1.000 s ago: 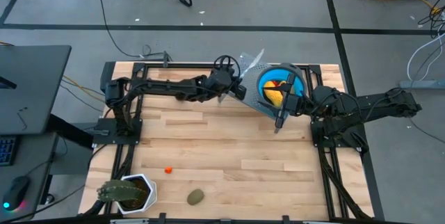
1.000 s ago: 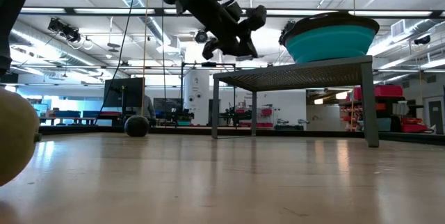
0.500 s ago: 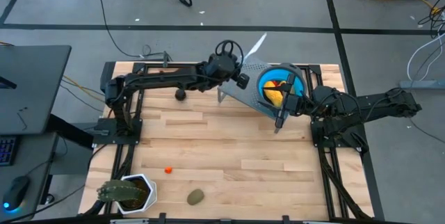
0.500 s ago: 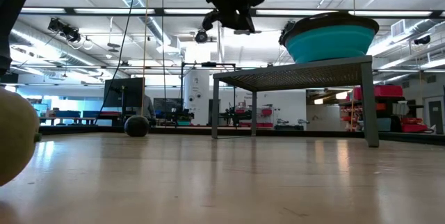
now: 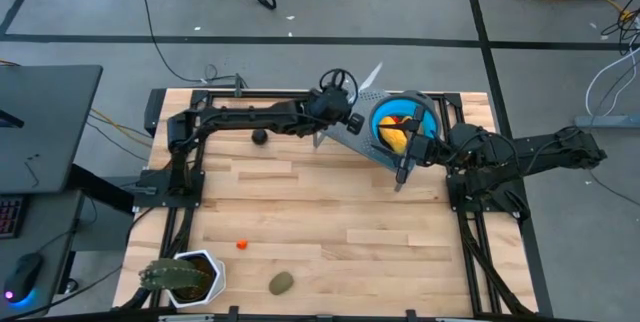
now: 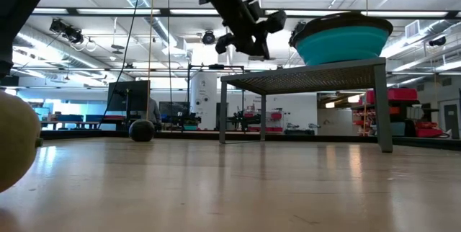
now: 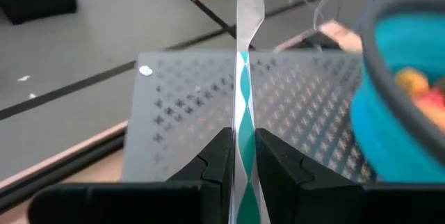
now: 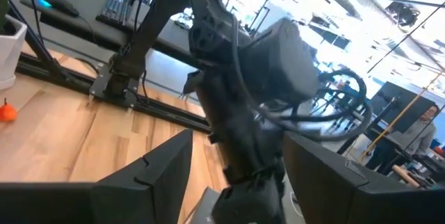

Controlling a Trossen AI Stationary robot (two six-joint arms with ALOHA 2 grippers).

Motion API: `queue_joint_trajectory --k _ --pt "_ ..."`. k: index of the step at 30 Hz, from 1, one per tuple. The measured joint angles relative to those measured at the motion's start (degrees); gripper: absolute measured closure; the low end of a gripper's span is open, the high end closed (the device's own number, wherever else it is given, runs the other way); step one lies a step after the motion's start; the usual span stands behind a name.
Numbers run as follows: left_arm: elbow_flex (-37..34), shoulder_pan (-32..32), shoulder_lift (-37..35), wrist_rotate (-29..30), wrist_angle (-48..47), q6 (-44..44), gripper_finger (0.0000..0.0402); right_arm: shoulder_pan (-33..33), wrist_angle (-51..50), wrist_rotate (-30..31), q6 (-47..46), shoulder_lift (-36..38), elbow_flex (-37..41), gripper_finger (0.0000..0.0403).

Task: Pick & Place Fruit
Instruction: Put the blue patterned knife on the shelf

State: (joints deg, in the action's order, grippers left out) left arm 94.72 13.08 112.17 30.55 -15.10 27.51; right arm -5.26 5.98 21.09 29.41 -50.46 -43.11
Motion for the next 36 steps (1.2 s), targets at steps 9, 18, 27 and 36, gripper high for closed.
queue_joint_trajectory --k 9,18,27,36 --pt "-0.1 -0.6 1.5 1.0 -3.9 3.4 0.034 0.0 0.2 0.2 0.0 0.0 0.0 0.017" --pt "-0.9 -0.6 1.4 0.4 -4.7 6.3 0.034 0.0 0.2 0.3 0.0 0.0 0.0 0.017" --pt "-0.9 -0.6 1.5 -1.8 -5.6 8.1 0.034 0.0 0.2 0.3 0.0 0.0 0.0 0.017" --pt "-0.7 -0.2 3.4 -0.7 -6.4 9.5 0.034 0.0 0.3 -0.1 0.0 0.0 0.0 0.017"
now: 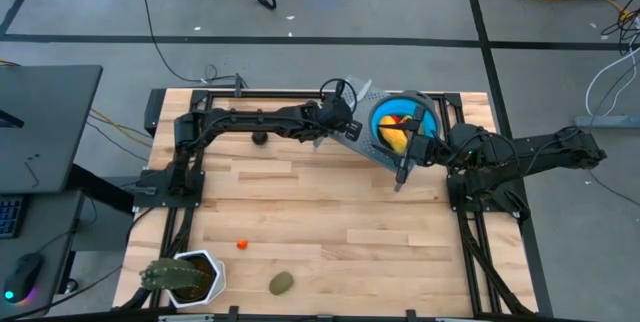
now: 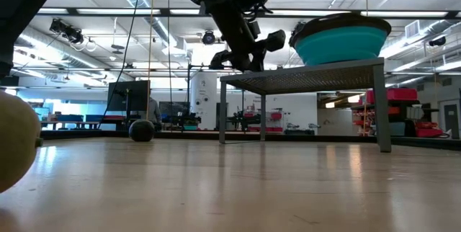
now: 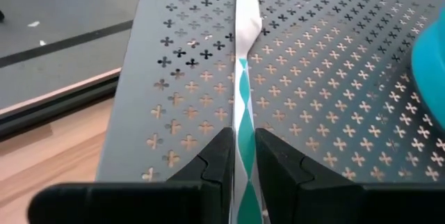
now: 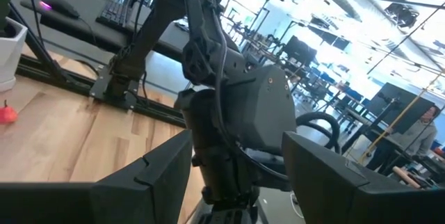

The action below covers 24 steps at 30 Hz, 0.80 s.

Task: Pick & Place Fruit
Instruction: Put the blue patterned knife on the shelf

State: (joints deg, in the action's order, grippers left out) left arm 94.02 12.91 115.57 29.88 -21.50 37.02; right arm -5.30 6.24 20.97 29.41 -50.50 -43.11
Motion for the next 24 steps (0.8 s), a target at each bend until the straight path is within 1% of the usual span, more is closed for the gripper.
queue_joint_trajectory --k 9,18,24 --pt "-0.2 0.0 -0.2 2.3 0.1 -0.5 0.034 0.0 -0.4 0.0 0.0 0.0 0.0 0.017" --pt "-0.2 -0.2 -0.3 2.0 -0.3 1.7 0.034 0.0 -0.5 0.0 0.0 0.0 0.0 0.017" --pt "-0.2 -0.2 -0.4 0.5 -0.5 1.8 0.0339 0.0 -0.5 0.0 0.0 0.0 0.0 0.017"
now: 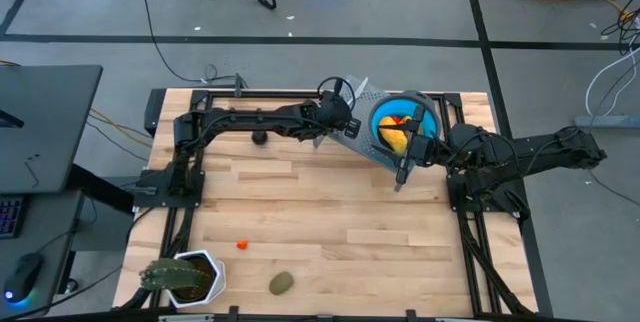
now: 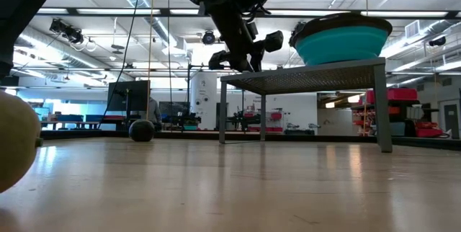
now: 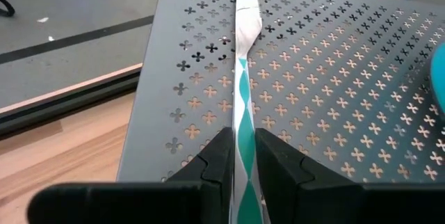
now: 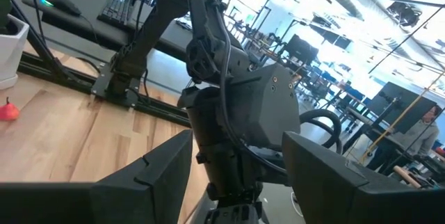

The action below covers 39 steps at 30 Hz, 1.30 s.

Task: Pick & Place Fruit
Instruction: Put the blue patterned knife on the shelf

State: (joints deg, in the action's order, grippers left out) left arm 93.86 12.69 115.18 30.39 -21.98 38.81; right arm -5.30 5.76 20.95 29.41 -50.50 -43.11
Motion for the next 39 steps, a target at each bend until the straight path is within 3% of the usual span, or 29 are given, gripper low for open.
queue_joint_trajectory --k 13,28,39 --pt "0.0 -0.1 0.0 -0.5 -0.2 0.2 0.033 0.0 -0.5 0.0 0.0 0.0 0.0 0.017" --pt "0.0 -0.3 0.0 -0.7 0.0 0.8 0.0285 0.0 -0.6 0.0 0.0 0.0 0.0 0.017" --pt "0.0 -0.9 -0.9 -0.5 -1.2 0.8 0.0283 0.0 -0.9 0.0 0.0 0.0 0.0 0.017"
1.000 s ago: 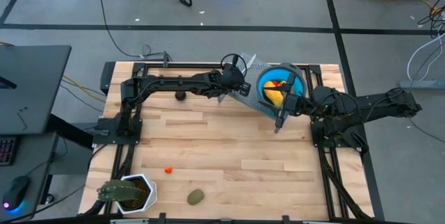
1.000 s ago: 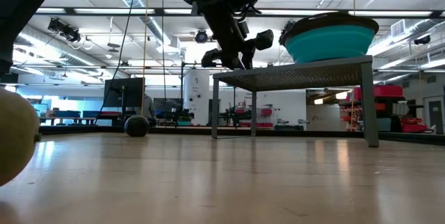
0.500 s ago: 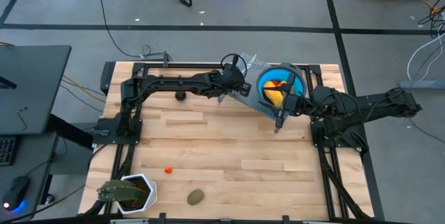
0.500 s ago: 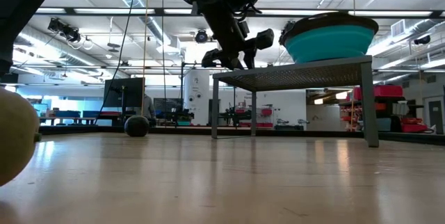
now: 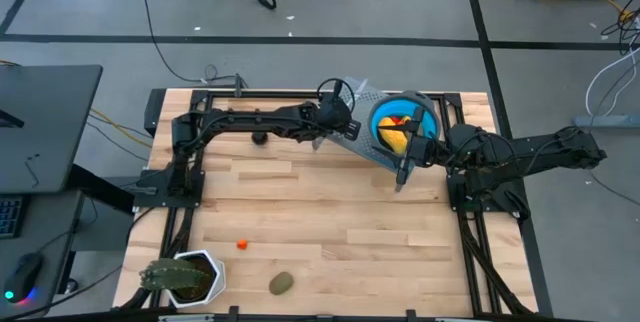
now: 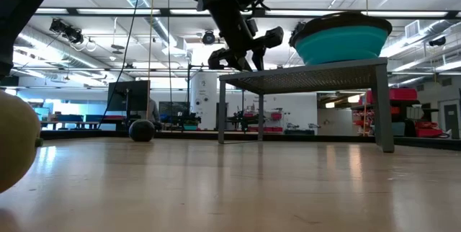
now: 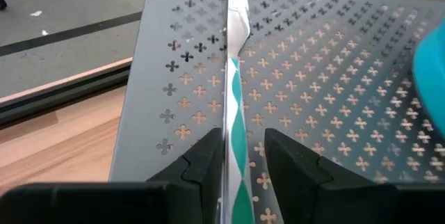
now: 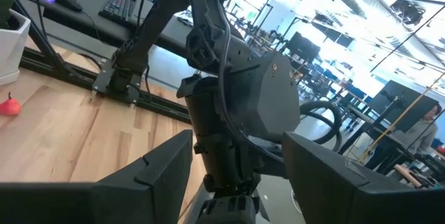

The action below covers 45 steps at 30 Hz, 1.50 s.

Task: Pick & Place Fruit
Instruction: Put the blue patterned knife on the shelf, then put the yellow peach in the blue strainer bowl on the shelf

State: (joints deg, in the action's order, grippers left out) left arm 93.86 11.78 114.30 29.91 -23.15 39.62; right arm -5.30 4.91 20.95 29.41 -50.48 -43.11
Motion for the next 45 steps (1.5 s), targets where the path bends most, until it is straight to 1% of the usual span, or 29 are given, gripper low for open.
queue_joint_trajectory --k 20,24,28,31,34,39,42,45 --pt "0.0 -0.1 -0.7 2.1 0.2 -3.3 0.0285 0.0 0.0 0.0 0.0 0.0 0.0 0.017" --pt "0.0 -0.1 -2.0 3.0 0.2 -6.9 0.0285 0.0 -0.1 0.0 0.0 0.0 0.0 0.017" --pt "0.1 -0.3 -5.1 4.4 0.8 -12.7 0.0285 0.0 -0.5 0.0 0.0 0.0 0.0 0.017" --pt "0.1 -0.9 -7.4 6.1 0.1 -17.7 0.0285 0.0 -0.5 0.3 0.0 0.0 0.0 0.017" --pt "0.2 -2.0 -9.3 9.2 -1.5 -20.8 0.0285 0.0 -0.7 0.5 0.0 0.0 0.0 0.017" --pt "0.2 -4.9 -10.2 15.5 -5.4 -22.8 0.0285 0.0 -0.8 1.2 0.0 0.0 0.0 0.017" --pt "-0.2 -6.5 -10.3 16.1 -8.2 -23.8 0.0285 0.0 -0.9 3.5 0.0 0.2 0.0 0.017" --pt "-1.4 -7.7 -10.3 15.8 -10.9 -22.2 0.0285 0.0 -0.8 5.1 -0.1 1.1 0.0 0.017"
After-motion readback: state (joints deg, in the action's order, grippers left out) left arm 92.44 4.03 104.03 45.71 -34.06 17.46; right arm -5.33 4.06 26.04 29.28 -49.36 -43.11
